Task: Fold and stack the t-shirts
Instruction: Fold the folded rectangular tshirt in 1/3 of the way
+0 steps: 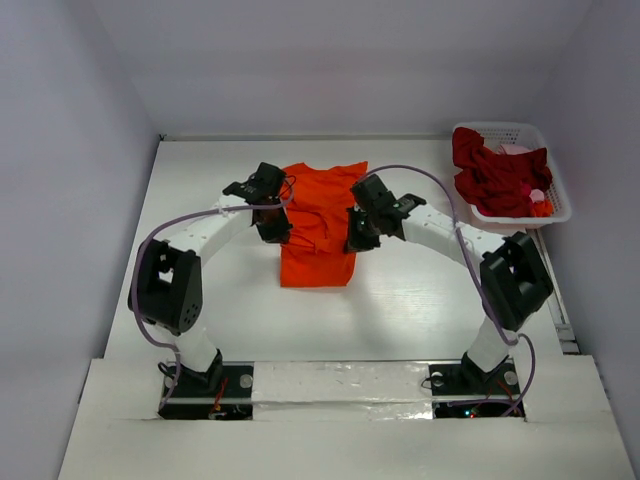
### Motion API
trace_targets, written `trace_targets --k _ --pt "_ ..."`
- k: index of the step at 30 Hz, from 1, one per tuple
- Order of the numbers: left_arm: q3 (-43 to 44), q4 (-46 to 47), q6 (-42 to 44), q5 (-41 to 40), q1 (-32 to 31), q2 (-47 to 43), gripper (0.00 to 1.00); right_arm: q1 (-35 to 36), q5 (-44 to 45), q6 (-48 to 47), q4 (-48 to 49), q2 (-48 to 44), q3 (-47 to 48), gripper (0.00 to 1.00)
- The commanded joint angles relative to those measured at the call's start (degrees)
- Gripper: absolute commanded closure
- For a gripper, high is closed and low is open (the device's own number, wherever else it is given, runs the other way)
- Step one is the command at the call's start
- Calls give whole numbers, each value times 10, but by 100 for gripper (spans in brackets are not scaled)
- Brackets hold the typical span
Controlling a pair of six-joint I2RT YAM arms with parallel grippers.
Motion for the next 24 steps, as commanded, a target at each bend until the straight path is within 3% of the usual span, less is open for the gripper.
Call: trace_targets --k 1,24 --pt "29 10 16 -1 5 8 100 -12 -8 -18 3 12 33 100" --pt "71 32 37 15 21 78 100 -29 -26 -33 3 66 90 100"
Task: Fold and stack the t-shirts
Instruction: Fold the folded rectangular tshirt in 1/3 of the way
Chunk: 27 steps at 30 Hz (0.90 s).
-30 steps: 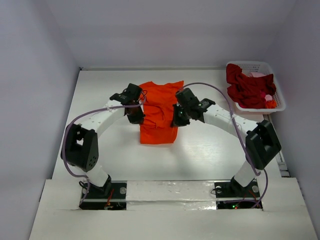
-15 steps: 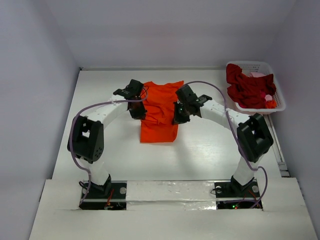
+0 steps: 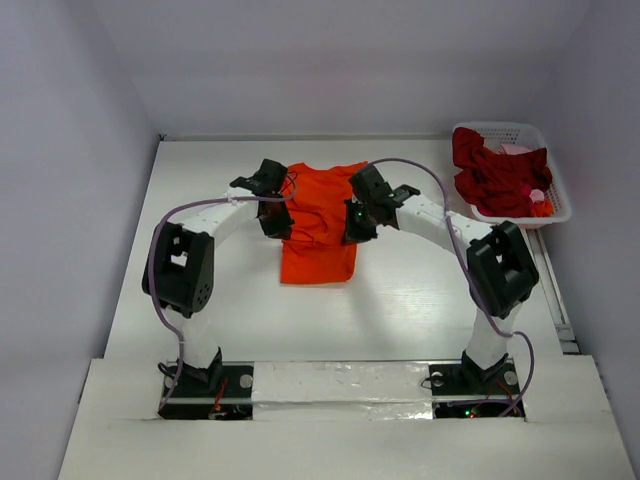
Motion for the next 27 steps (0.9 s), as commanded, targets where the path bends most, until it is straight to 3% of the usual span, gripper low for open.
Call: trace_targets --k 1,18,27 --pt "30 4 11 1 4 -2 100 -3 -4 -12 3 3 37 100" --pt "52 7 23 8 9 25 100 -8 -22 -1 17 43 64 100" --pt "64 2 29 7 20 31 92 -24 -9 9 17 39 56 100"
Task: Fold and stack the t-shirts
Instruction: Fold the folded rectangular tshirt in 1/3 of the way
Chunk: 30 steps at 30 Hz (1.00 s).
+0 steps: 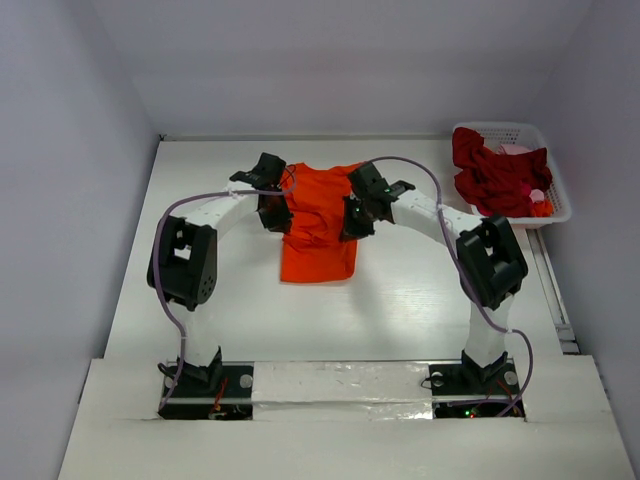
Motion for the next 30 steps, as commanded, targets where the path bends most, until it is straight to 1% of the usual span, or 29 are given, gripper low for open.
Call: trace_targets --k 1,7,30 --pt "28 -1 12 1 6 -3 92 -11 7 7 15 -12 16 100" --pt "37 -2 15 0 12 6 92 -16 3 6 14 0 23 100" --pt "51 7 17 -9 33 18 90 -38 12 -9 -4 64 96 100"
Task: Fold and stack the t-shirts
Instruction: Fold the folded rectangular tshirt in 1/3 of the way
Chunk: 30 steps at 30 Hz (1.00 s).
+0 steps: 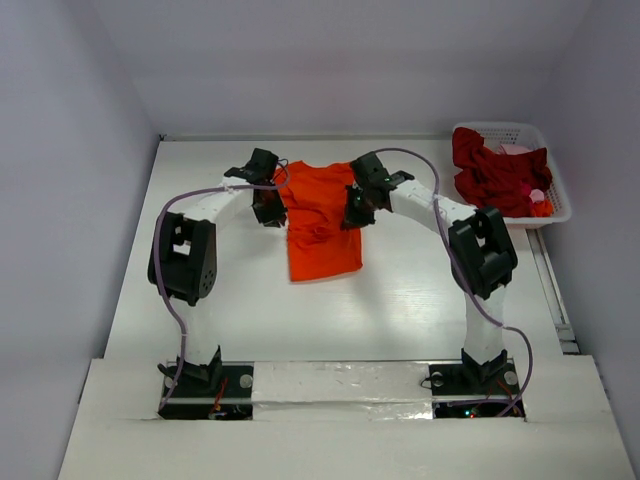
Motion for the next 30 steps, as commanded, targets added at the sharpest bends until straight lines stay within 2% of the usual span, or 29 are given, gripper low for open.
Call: trace_targets --k 1,2,3,5,6,8,9,11,14,15,16,17,18,19,20,26,30 --pt "29 2 10 -6 5 -2 89 -8 9 -9 3 8 32 97" --pt "29 2 10 -7 5 -4 89 -8 9 -9 3 7 32 91" --pt "29 2 10 -7 11 -6 89 -8 17 -9 2 7 31 74" --pt "28 2 10 -9 11 -9 89 -13 25 -9 0 8 31 59" --pt "26 2 10 -11 11 -12 89 -13 30 -9 -1 8 32 44" --pt "24 1 10 -12 11 -20 89 -18 39 -12 -5 6 32 25" --pt "24 0 10 -11 11 -24 89 -18 42 -14 -5 1 33 18" --pt "28 -6 10 -5 11 -33 89 -18 53 -22 -9 -8 38 17" --pt "38 -21 14 7 11 -47 89 -18 60 -31 -11 -33 46 26" --pt "39 -23 16 9 11 -53 90 -18 60 -31 -12 -40 46 42" --pt "37 -26 16 13 11 -58 92 -18 52 -32 -11 -52 44 50" --pt "33 -27 17 24 11 -67 99 -18 46 -33 -9 -57 38 60" --pt "30 -26 17 33 11 -71 100 -18 39 -34 -8 -61 34 80" --pt "27 -26 17 42 11 -72 100 -18 32 -34 -8 -63 32 92" --pt "21 -31 18 55 11 -73 100 -18 29 -38 -11 -66 27 100" --pt "-10 -20 21 83 4 -94 100 -18 30 -56 -19 -85 12 100" --pt "-5 -38 43 114 -9 -69 100 -18 1 -58 -25 -69 9 100"
